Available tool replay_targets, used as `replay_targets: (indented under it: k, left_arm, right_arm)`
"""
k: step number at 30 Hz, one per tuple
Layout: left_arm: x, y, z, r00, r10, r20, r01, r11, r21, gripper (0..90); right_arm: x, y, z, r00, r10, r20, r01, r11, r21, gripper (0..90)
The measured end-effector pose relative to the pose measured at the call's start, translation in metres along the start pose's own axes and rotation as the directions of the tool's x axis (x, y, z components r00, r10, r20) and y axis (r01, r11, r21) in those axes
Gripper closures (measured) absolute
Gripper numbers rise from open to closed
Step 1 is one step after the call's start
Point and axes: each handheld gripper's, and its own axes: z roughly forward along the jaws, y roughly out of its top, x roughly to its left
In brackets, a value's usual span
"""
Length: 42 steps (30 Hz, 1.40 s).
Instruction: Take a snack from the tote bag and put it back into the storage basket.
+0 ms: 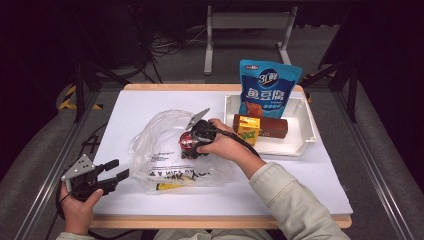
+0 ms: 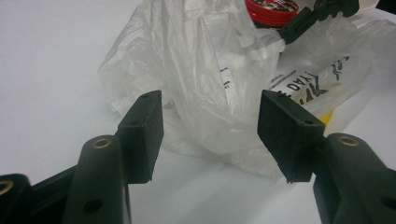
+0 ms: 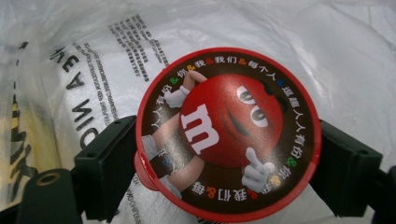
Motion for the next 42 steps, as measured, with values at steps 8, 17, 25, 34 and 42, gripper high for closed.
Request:
replay_targets:
  k: [8, 17, 25, 34, 42]
  left_arm:
    - [0.000, 0.000, 0.000, 1.0000, -0.003, 0.001, 0.003, 1.0000, 0.002, 41.6]
    - [0.000, 0.000, 0.001, 1.0000, -0.001, 0.001, 0.001, 1.0000, 0.002, 41.6]
    - [0.000, 0.000, 0.001, 1.0000, 0.000, 0.000, 0.000, 1.0000, 0.002, 41.6]
    - [0.000, 0.000, 0.001, 1.0000, 0.003, 0.001, -0.003, 1.0000, 0.002, 41.6]
    - [0.000, 0.000, 0.001, 1.0000, 0.003, 0.002, -0.003, 1.0000, 0.002, 41.6]
  right_arm:
    - [0.001, 0.001, 0.003, 0.9994, -0.028, 0.020, 0.027, 0.999, 0.028, 24.3]
    - [0.002, 0.003, 0.001, 0.9979, -0.057, 0.031, 0.055, 0.998, 0.043, 25.2]
    - [0.006, 0.007, -0.006, 0.9965, -0.079, 0.027, 0.078, 0.996, 0.053, 25.3]
    - [0.015, 0.018, -0.021, 0.9947, -0.101, 0.016, 0.101, 0.995, 0.018, 25.3]
    - [0.023, 0.027, -0.035, 0.9906, -0.136, 0.013, 0.136, 0.991, 0.008, 25.2]
